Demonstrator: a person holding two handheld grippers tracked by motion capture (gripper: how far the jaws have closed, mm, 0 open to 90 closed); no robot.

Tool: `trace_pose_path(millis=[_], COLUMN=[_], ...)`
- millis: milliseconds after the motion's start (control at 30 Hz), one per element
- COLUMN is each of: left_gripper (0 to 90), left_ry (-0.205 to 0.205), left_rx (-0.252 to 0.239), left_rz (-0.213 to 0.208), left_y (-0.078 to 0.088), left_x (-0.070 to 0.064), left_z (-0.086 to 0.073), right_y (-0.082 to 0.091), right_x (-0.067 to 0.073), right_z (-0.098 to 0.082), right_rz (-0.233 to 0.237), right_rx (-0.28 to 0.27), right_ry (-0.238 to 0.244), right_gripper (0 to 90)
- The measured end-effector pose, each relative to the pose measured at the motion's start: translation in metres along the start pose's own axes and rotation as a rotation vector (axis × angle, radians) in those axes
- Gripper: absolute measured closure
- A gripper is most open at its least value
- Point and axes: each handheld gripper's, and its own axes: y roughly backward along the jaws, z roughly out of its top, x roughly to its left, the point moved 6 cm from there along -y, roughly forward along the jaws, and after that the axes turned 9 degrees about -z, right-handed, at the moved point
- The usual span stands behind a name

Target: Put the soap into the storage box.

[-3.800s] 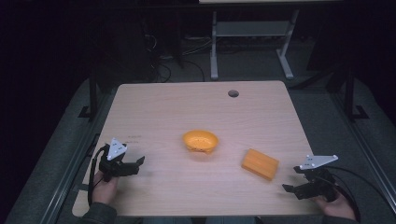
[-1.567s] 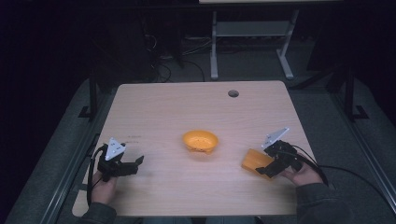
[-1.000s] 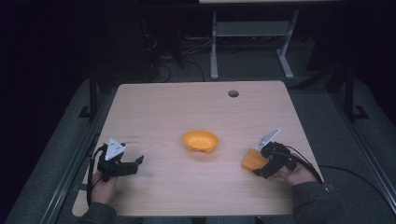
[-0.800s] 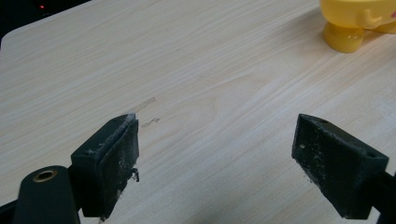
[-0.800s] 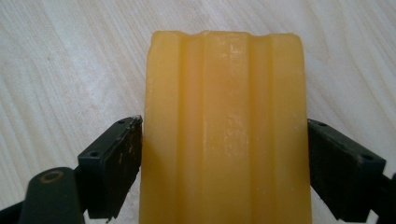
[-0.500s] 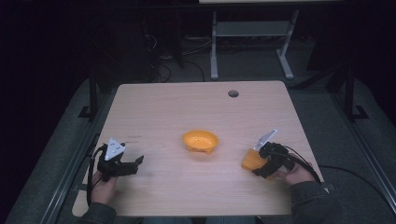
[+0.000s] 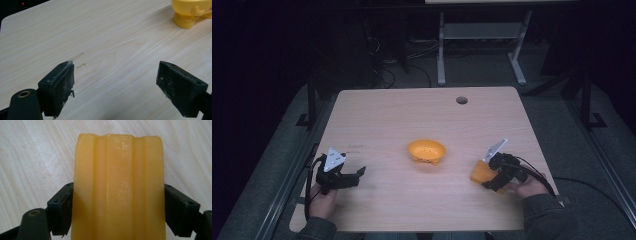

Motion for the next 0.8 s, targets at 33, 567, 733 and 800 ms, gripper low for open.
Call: trace_pose_path(millis=[33,567,733,800], left_gripper=[14.1,14.1,14.1,14.1], left_ry=[0.0,0.003,0.003,0.002], left_rx=[0.0,-0.003,-0.005,-0.005], left_rz=[0.0,0.001,0.002,0.002], left_y=[0.0,0.001,0.001,0.001], left_x=[0.0,0.0,0.001,0.001], left_z=[0.0,0.0,0.0,0.001], right_y=[0.0,0.022,0.023,0.024], right_x=[0.001,-0.005,-0.005,-0.005], right_z=[0.001,0.036,0.044,0.051], right_rz=[0.0,-0.006,-0.004,-0.004], right_rx=[0.002,-0.052,-0.059,-0.06], right_ry=[0.001,0.04,0.056,0.067], right_gripper=[20.4,20.4,20.4,20.4])
